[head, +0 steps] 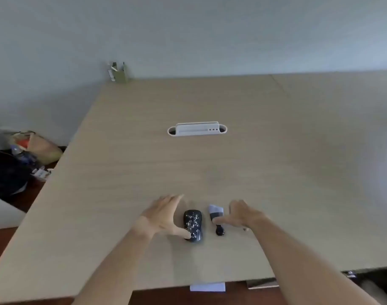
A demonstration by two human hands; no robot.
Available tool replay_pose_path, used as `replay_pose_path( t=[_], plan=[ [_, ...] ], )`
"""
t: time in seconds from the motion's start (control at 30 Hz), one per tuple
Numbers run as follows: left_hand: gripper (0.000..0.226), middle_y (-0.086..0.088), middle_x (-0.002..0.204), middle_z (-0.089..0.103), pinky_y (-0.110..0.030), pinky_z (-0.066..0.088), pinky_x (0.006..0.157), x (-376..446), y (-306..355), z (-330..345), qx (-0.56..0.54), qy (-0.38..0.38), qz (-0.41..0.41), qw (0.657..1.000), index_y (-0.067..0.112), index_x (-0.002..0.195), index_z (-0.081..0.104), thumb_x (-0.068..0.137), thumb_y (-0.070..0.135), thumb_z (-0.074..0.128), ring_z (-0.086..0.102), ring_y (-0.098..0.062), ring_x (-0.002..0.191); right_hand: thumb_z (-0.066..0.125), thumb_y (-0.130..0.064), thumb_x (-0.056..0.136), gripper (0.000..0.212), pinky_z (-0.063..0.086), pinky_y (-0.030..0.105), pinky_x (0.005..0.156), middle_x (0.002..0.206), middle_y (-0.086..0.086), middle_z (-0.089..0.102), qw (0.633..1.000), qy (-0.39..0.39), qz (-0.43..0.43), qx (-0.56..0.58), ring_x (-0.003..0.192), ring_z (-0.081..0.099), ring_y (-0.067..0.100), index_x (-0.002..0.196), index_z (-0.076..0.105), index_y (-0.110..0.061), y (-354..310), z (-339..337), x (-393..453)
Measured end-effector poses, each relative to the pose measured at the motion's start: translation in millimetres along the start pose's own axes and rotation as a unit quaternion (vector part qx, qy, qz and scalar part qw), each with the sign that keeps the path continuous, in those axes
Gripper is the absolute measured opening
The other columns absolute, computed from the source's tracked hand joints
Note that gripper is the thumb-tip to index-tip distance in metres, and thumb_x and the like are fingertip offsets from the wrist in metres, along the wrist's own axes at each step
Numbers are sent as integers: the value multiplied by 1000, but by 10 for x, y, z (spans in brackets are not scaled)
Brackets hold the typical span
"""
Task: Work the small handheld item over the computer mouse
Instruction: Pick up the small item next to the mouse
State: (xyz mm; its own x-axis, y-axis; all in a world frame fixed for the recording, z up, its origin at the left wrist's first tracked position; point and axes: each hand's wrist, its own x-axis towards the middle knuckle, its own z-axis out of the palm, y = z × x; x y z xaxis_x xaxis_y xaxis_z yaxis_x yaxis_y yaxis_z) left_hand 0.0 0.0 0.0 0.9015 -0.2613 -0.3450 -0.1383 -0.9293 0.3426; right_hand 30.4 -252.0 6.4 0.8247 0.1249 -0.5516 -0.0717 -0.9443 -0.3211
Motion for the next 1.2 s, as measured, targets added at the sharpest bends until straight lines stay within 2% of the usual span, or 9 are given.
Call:
replay_pose_path(
  t=[0.1, 0.2, 0.37, 0.5, 0.63, 0.77, 0.93, 1.1, 1.2],
  plan=[
    [125, 7, 149, 31, -32, 27, 114, -64, -59, 344, 18, 2, 37, 999, 29, 152, 19, 50, 78, 72, 29, -18, 139, 79, -56, 57, 55, 46, 30, 54, 47, 4, 49, 1000, -20, -8, 9, 45, 53, 24, 49, 43, -15, 97, 261, 67],
    [124, 11, 137, 35, -31, 33, 110, -64, -145, 622, 6, 56, 80, 995, 31, 150, 21, 48, 84, 68, 36, -14, 131, 82, -40, 51, 48, 46, 30, 52, 30, 1, 44, 998, -33, -25, 49, 37, 51, 24, 39, 42, -16, 201, 430, 131],
    [117, 14, 136, 37, -31, 32, 110, 5, -136, 868, -50, 144, 102, 983, 31, 147, 28, 50, 81, 71, 37, -10, 130, 76, -26, 49, 22, 38, 26, 49, 50, 3, 59, 997, -57, -32, 32, 40, 54, 22, 55, 60, -13, 260, 299, 194],
    [107, 17, 135, 37, -35, 32, 108, 97, -131, 1032, -21, 197, 113, 974, 35, 145, 31, 56, 79, 67, 37, -10, 129, 77, -18, 59, 17, 40, 24, 50, 60, 7, 65, 996, -76, -40, 16, 44, 58, 23, 70, 67, -10, 245, 213, 307],
    [103, 11, 144, 41, -39, 29, 110, 176, -124, 1128, -8, 230, 93, 969, 31, 149, 28, 64, 77, 63, 35, -15, 135, 72, -10, 66, 11, 42, 25, 52, 65, 12, 66, 998, -10, -64, 6, 45, 60, 22, 75, 67, -5, 254, 300, 328],
    [97, 10, 134, 46, -39, 31, 108, 134, -59, 1300, -15, 274, 46, 960, 34, 141, 39, 59, 82, 61, 38, -17, 131, 68, -5, 71, 6, 44, 25, 49, 65, 19, 68, 984, 110, -105, 88, 45, 59, 27, 70, 65, 0, 359, 473, 211],
    [104, 6, 139, 43, -40, 29, 108, -77, 95, 1458, -41, 296, -16, 954, 29, 141, 36, 56, 87, 53, 36, -20, 132, 59, 3, 84, 30, 39, 22, 39, 54, 14, 56, 955, 196, -129, 184, 44, 57, 27, 57, 50, -3, 470, 680, 17],
    [75, 12, 125, 49, -36, 33, 102, -88, 77, 1471, -89, 340, -4, 936, 33, 129, 43, 68, 75, 50, 42, -18, 124, 49, 0, 88, 14, 36, 22, 38, 62, 11, 50, 928, 220, -188, 233, 40, 54, 24, 78, 58, -1, 330, 613, -48],
    [73, 12, 126, 49, -34, 32, 103, -67, 65, 1472, -88, 338, 0, 937, 33, 134, 40, 72, 70, 52, 41, -17, 124, 46, -1, 88, 11, 33, 23, 39, 62, 8, 44, 923, 208, -195, 258, 40, 46, 22, 81, 54, -4, 207, 559, -77]
  ],
)
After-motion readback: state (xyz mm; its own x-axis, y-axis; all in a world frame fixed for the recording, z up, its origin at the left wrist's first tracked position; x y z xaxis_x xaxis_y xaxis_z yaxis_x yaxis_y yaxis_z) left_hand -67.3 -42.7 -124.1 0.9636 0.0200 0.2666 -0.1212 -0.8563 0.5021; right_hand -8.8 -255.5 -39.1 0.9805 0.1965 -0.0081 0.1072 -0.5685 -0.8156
